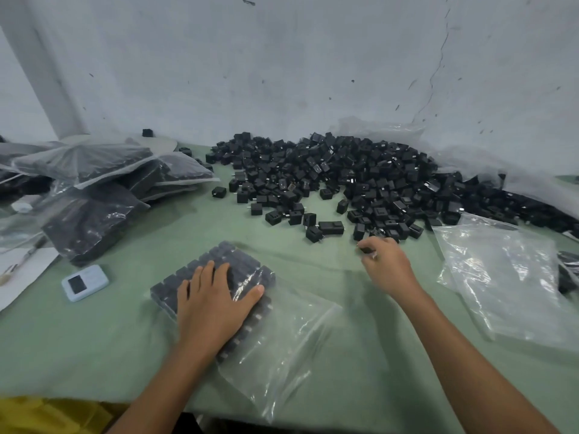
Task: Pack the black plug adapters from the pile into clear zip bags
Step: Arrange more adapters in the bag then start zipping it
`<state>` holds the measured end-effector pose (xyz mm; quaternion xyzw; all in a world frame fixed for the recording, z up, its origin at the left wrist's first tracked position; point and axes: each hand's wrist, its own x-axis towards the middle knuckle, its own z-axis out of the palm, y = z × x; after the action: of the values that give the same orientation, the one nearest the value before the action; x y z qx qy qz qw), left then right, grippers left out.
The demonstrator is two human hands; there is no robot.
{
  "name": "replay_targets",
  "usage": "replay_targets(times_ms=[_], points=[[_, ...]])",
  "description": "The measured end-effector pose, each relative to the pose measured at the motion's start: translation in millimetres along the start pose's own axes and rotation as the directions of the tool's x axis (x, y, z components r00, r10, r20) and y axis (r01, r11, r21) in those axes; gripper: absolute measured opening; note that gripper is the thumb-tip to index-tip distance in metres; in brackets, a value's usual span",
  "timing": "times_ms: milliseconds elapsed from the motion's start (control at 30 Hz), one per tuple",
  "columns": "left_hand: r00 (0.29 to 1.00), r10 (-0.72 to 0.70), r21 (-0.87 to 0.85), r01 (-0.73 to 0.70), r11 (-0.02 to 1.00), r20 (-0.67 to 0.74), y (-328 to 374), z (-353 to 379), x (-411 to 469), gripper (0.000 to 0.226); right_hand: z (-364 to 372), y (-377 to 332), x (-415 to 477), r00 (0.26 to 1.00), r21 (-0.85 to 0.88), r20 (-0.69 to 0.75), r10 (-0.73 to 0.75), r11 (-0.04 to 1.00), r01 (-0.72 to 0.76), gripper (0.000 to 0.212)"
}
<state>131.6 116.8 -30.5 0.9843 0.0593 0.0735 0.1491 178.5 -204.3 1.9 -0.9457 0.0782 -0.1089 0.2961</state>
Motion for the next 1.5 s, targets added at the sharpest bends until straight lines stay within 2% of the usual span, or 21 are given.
replay_targets(times_ms=[167,333,433,500,533,600,667,733,800,900,967,1067,1100,1133,1167,1200,1267,1300,1333,1367,1500], points=[[1.000,-0.010,-0.005,0.010,1.000,-0.003,-0.5,0.2,-1.0,0.100,27.5,15.6,41.3,0.998,-0.240,0.026,0.061,0.969,-0.053,0.045],[1.000,-0.013,-0.002,0.013,1.000,-0.002,0.1,-0.3,-0.5,0.099,25.5,20.3,41.1,0.995,-0.223,-0.061,0.081,0.970,-0.092,0.018],[1.000,-0.011,-0.006,0.011,1.000,-0.003,0.0,-0.5,-1.1,0.098,9.0,14.7,25.8,0.989,-0.109,-0.093,0.117,0.986,-0.127,0.014],[1.000,-0.011,-0.006,0.011,1.000,-0.006,0.0,-1.5,-1.3,0.098,-6.7,6.0,1.8,0.983,0.135,-0.066,0.173,0.977,-0.163,0.014],[1.000,-0.010,-0.004,0.010,1.000,-0.006,0.6,-1.6,-1.3,0.098,-15.7,1.4,-15.9,0.982,0.288,0.001,0.190,0.940,-0.182,0.012],[1.000,-0.006,0.002,0.006,1.000,-0.006,1.1,-1.9,-1.4,0.097,-32.9,-7.8,-60.4,0.953,0.464,0.272,0.133,0.850,-0.251,0.017],[1.000,-0.006,0.002,0.006,1.000,-0.002,1.2,-2.1,-2.0,0.096,-42.0,-16.6,-105.8,0.829,0.463,0.559,-0.010,0.834,-0.301,0.020],[1.000,-0.004,-0.001,0.004,1.000,0.000,0.7,-2.4,-1.9,0.097,-38.3,-29.1,-137.2,0.696,0.459,0.710,-0.107,0.820,-0.342,0.023],[1.000,-0.001,-0.006,0.001,1.000,0.001,0.4,-2.2,-1.8,0.098,-20.1,-43.0,-152.4,0.681,0.544,0.721,-0.131,0.715,-0.439,0.017],[1.000,0.003,-0.001,-0.003,1.000,0.007,-0.9,-1.0,-0.5,0.100,20.8,-66.7,-155.4,0.770,0.690,0.636,-0.041,0.476,-0.545,0.023],[1.000,0.004,0.008,-0.004,1.000,0.010,-1.3,-0.2,0.5,0.101,46.0,-77.9,-149.1,0.804,0.776,0.593,0.046,0.234,-0.586,0.027],[1.000,0.008,0.012,-0.008,1.000,0.005,-1.3,0.5,1.1,0.102,66.7,-94.8,-137.2,0.787,0.786,0.611,0.082,-0.175,-0.592,0.029],[1.000,0.006,0.011,-0.006,1.000,0.003,-1.4,0.8,1.0,0.101,69.5,-98.9,-133.8,0.791,0.781,0.606,0.087,-0.252,-0.571,0.029],[1.000,0.004,0.011,-0.004,1.000,0.000,-1.5,1.2,1.0,0.100,72.3,-101.6,-131.0,0.799,0.788,0.592,0.102,-0.279,-0.548,0.028],[1.000,0.003,0.013,-0.003,1.000,-0.003,-1.6,1.4,1.2,0.099,75.1,-103.0,-129.7,0.819,0.814,0.562,0.117,-0.255,-0.523,0.029],[1.000,0.002,0.015,-0.002,1.000,-0.004,-1.7,1.2,1.4,0.098,77.9,-103.6,-129.7,0.849,0.856,0.511,0.129,-0.158,-0.492,0.034],[1.000,0.000,0.014,0.000,1.000,0.001,-1.4,1.0,1.9,0.099,84.5,-101.1,-132.5,0.919,0.896,0.367,0.148,0.210,-0.391,0.036],[1.000,0.000,0.013,0.000,1.000,-0.001,-1.3,0.9,1.9,0.100,87.4,-100.1,-135.3,0.946,0.859,0.292,0.141,0.397,-0.324,0.035],[1.000,0.000,0.013,0.000,1.000,-0.004,-1.3,1.1,1.6,0.100,89.8,-99.7,-137.8,0.969,0.805,0.226,0.100,0.541,-0.243,0.037],[1.000,-0.001,0.013,0.001,1.000,-0.008,-1.3,1.4,1.6,0.101,92.2,-100.7,-138.9,0.983,0.753,0.177,0.046,0.637,-0.166,0.040],[1.000,0.005,0.024,-0.005,1.000,-0.004,-2.1,2.9,2.1,0.101,94.5,-105.2,-132.1,0.986,0.658,0.140,-0.085,0.753,-0.029,0.039]])
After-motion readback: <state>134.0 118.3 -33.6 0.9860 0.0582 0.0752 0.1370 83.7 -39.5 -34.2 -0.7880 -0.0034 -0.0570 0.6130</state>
